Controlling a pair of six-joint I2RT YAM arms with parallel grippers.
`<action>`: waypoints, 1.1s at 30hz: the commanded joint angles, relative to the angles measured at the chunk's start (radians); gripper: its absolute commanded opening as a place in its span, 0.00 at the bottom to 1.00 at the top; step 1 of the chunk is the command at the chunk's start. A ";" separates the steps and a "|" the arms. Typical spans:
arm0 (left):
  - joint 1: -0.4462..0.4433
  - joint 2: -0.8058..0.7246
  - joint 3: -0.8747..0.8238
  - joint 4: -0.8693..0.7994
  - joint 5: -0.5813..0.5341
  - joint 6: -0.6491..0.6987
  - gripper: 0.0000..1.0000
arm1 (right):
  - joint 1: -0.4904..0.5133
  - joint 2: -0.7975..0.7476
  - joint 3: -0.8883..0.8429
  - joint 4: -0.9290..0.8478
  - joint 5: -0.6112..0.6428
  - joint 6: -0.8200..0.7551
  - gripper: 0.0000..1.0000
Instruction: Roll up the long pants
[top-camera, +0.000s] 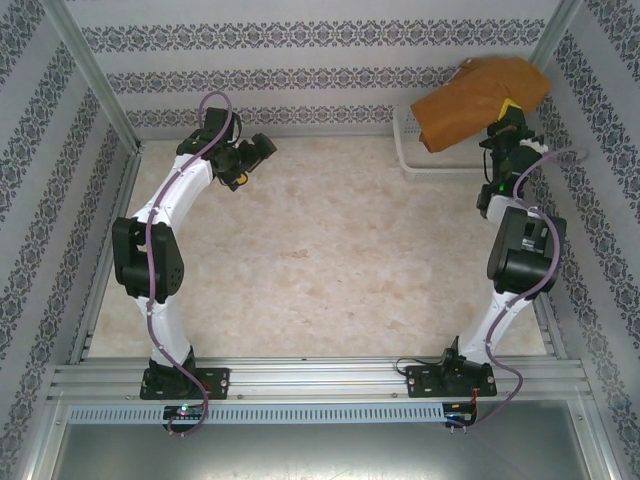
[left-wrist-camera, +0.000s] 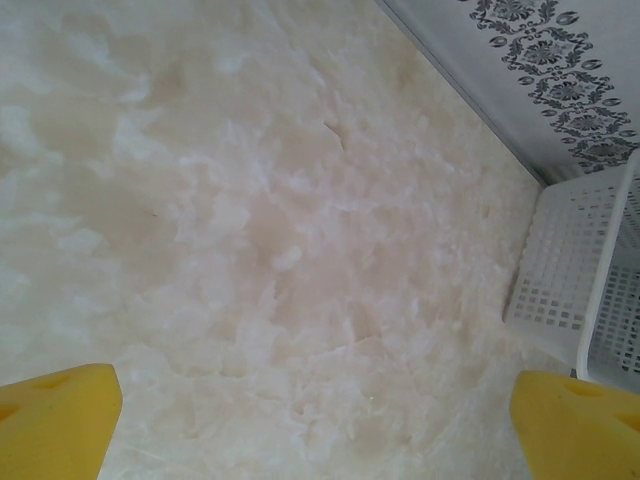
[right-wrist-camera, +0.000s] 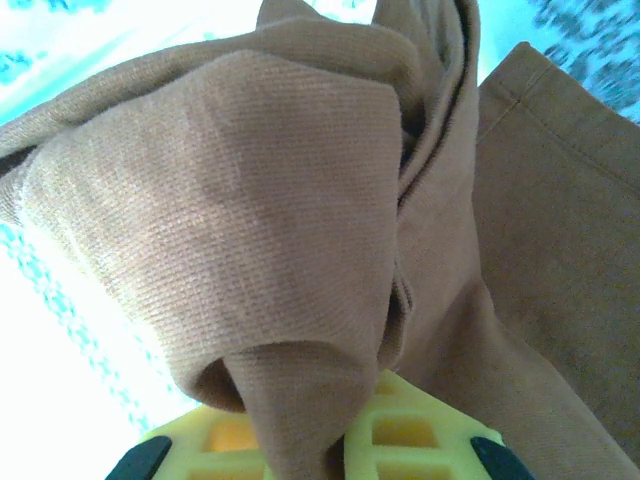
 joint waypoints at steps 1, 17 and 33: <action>0.019 0.016 0.036 -0.010 0.041 0.002 1.00 | -0.002 -0.147 -0.060 0.151 0.135 0.046 0.00; 0.034 -0.004 -0.003 0.008 0.111 -0.039 1.00 | 0.103 -0.361 -0.115 -0.221 0.389 -0.060 0.01; 0.060 0.101 0.074 -0.030 0.130 -0.042 1.00 | 0.141 -0.032 0.119 -0.262 0.496 -0.031 0.00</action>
